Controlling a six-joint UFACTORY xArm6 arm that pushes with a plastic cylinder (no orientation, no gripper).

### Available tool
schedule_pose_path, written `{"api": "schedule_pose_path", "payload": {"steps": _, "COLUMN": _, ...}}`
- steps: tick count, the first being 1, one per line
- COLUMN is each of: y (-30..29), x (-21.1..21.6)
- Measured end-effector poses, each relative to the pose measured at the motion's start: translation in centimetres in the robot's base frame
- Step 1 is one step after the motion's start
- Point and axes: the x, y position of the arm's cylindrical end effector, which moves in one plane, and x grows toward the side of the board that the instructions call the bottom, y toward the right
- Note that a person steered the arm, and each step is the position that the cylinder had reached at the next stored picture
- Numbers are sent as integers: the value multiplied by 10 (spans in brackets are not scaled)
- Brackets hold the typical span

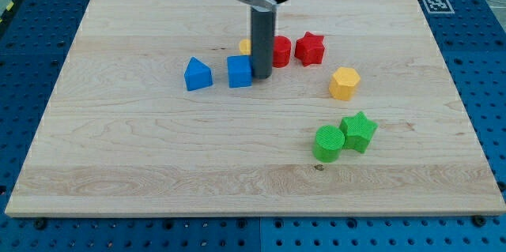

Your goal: Move the red star to the right of the red circle

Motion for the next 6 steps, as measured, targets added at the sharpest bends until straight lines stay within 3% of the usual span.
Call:
{"api": "schedule_pose_path", "payload": {"steps": 2, "y": -25, "x": 0}}
{"api": "schedule_pose_path", "payload": {"steps": 6, "y": 68, "x": -46}}
